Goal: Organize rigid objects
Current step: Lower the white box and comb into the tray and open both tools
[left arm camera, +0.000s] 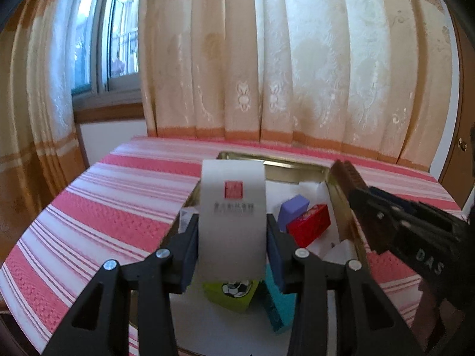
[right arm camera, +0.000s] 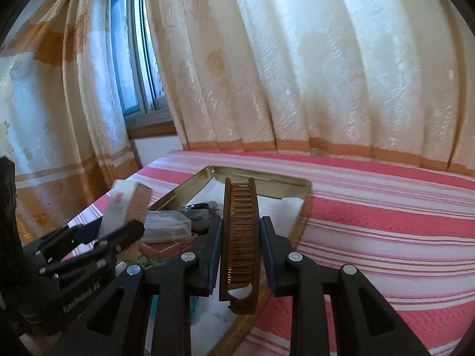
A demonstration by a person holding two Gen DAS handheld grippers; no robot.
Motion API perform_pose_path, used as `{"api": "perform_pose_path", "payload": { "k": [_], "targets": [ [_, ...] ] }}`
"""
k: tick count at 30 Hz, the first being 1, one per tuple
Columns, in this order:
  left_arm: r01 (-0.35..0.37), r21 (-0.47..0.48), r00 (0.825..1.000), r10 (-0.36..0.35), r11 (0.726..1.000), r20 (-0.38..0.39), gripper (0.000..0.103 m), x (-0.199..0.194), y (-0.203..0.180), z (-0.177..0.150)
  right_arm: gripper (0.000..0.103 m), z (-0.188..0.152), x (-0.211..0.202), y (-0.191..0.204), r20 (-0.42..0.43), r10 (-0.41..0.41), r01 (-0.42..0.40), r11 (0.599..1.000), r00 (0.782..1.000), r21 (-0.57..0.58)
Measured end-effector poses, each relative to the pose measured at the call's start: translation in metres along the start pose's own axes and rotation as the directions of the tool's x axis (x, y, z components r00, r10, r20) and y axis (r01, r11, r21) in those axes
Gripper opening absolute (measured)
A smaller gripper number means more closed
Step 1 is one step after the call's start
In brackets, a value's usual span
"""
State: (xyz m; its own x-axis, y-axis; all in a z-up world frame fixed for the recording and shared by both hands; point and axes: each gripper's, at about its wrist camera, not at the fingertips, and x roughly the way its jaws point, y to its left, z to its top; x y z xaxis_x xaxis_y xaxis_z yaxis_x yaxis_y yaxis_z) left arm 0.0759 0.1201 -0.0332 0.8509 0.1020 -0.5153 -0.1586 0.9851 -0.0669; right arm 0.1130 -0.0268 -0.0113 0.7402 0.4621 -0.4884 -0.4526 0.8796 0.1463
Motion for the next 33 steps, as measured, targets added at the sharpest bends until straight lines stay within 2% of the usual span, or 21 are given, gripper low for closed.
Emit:
{"api": "perform_pose_path", "payload": {
  "k": [6, 8, 9, 10, 11, 12, 14, 18, 22, 27, 33],
  "targets": [
    [0.019, 0.015, 0.998, -0.018, 1.0, -0.052, 0.041, 0.008, -0.002, -0.004, 0.028, -0.003, 0.026, 0.003, -0.091, 0.017, -0.016, 1.0, 0.996, 0.009],
    [0.022, 0.032, 0.998, -0.019, 0.999, -0.067, 0.041, 0.009, -0.005, -0.005, 0.028, -0.007, 0.029, 0.002, -0.116, 0.051, -0.048, 0.999, 0.992, 0.023],
    [0.02, 0.032, 0.998, -0.017, 0.999, -0.065, 0.047, 0.008, -0.005, -0.005, 0.034, -0.008, 0.029, 0.002, -0.12, 0.053, -0.051, 0.998, 0.991, 0.024],
    [0.016, 0.03, 0.998, -0.015, 0.999, -0.063, 0.052, 0.007, -0.005, -0.006, 0.041, -0.009, 0.028, 0.002, -0.115, 0.047, -0.045, 0.999, 0.992, 0.022],
    [0.007, 0.025, 0.998, -0.005, 1.0, -0.057, 0.059, 0.005, -0.003, -0.006, 0.052, -0.011, 0.024, 0.003, -0.102, 0.044, -0.043, 0.999, 0.994, 0.019],
    [-0.001, 0.019, 0.999, 0.002, 1.0, -0.048, 0.069, 0.002, -0.001, -0.007, 0.057, -0.012, 0.02, 0.001, -0.094, 0.032, -0.03, 0.999, 0.995, 0.022],
    [-0.016, 0.006, 0.999, 0.016, 1.0, -0.033, 0.08, -0.003, 0.003, -0.008, 0.061, -0.013, 0.013, -0.003, -0.077, 0.033, -0.031, 0.999, 0.996, 0.035],
    [-0.048, 0.005, 0.999, 0.048, 0.999, 0.007, 0.092, -0.019, 0.003, -0.009, 0.068, -0.017, -0.01, -0.006, -0.027, 0.005, -0.004, 0.999, 1.0, 0.036],
    [-0.103, 0.013, 0.993, 0.102, 0.995, 0.062, 0.1, -0.037, 0.001, -0.005, 0.071, -0.014, -0.032, 0.002, 0.035, -0.043, 0.043, 0.999, 0.998, 0.001],
    [-0.141, -0.014, 0.985, 0.142, 0.99, 0.102, 0.103, -0.059, 0.008, 0.002, 0.086, -0.005, -0.055, 0.014, 0.1, -0.075, 0.079, 0.996, 0.992, -0.045],
    [-0.152, -0.037, 0.981, 0.156, 0.988, 0.116, 0.103, -0.072, 0.016, 0.006, 0.086, 0.0, -0.07, 0.028, 0.132, -0.054, 0.065, 0.994, 0.99, -0.083]
  ]
}}
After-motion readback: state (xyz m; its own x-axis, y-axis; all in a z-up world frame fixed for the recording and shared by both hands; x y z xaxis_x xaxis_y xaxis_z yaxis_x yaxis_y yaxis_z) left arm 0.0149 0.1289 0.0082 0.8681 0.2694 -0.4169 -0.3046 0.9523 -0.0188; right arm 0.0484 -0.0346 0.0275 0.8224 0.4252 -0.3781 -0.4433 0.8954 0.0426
